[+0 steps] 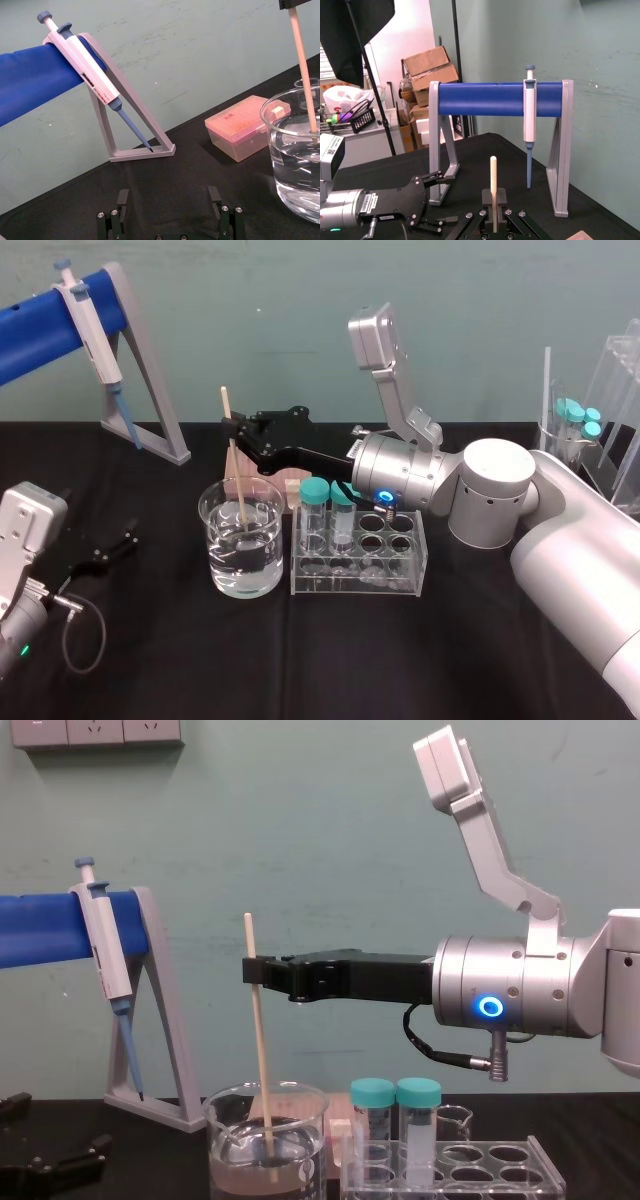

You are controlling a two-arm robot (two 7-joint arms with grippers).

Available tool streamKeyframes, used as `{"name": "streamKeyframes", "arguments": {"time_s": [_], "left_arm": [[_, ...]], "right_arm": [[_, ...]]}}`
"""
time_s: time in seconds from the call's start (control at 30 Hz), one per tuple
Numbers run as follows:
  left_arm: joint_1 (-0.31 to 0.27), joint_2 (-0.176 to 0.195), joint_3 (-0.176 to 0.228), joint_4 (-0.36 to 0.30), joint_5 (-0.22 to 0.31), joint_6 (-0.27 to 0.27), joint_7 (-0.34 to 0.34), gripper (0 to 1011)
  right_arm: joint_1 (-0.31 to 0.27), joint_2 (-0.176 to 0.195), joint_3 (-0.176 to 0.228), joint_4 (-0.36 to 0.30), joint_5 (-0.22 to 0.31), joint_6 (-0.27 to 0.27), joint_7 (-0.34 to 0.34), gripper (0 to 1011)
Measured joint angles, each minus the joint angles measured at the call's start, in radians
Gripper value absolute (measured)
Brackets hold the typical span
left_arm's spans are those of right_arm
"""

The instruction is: Hold the thermometer with one hand and immerse one end into the beaker, then reinsert it into the test tube rack.

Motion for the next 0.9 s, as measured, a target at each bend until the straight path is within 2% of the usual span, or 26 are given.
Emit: {"name": "streamKeyframes", "arguments": {"time_s": [0.9], "left_arm": [[0.0, 0.0, 0.0, 0.0, 0.0, 0.0, 0.0, 1004]], "right_arm": [[0.0, 0.0, 0.0, 0.0, 0.0, 0.0, 0.0, 46]]}}
